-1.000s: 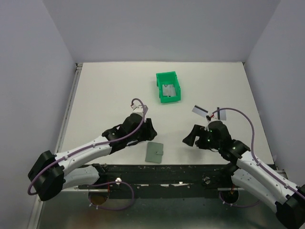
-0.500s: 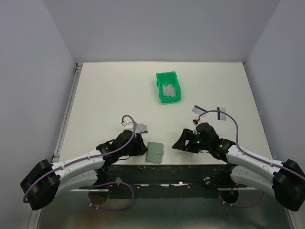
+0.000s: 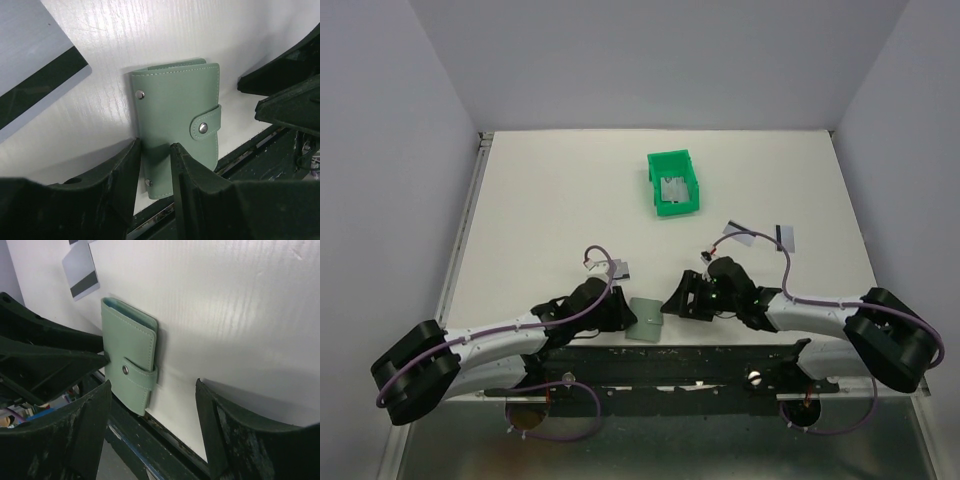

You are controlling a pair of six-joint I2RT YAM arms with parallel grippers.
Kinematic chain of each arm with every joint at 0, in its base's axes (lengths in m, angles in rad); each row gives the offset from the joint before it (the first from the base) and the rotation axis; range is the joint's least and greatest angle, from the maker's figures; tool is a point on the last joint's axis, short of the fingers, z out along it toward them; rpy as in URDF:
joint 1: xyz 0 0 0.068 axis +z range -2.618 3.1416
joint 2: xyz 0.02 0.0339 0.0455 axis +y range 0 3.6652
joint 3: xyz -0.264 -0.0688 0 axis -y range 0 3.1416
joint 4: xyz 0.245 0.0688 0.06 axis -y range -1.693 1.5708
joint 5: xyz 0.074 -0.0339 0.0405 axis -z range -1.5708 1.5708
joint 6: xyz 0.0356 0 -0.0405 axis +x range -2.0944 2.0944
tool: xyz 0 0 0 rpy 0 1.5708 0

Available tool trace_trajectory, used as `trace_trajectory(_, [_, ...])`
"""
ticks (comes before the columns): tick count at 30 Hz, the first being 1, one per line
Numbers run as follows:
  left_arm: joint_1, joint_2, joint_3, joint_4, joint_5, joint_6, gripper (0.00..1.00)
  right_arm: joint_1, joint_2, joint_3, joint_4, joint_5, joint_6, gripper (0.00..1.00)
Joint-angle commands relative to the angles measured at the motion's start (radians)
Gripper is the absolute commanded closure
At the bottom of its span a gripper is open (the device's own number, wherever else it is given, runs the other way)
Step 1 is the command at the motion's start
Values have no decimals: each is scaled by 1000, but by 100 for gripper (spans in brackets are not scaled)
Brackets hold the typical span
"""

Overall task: Put the credit cards into the card holder
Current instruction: Pick up the card holder from the corner of the board.

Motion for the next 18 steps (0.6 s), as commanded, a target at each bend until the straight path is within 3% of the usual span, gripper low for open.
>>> trace_trajectory(1, [-22,38,-10,49,21,-18,55,14,77,12,73,-11,25,25])
trace_trajectory(13, [-42,133,-4,108,27,-32,59,27,262,20,250,-71,74,35])
trace_trajectory(18, [-46,173,2,132,27,-33,60,36,310,16,320,-98,88,51])
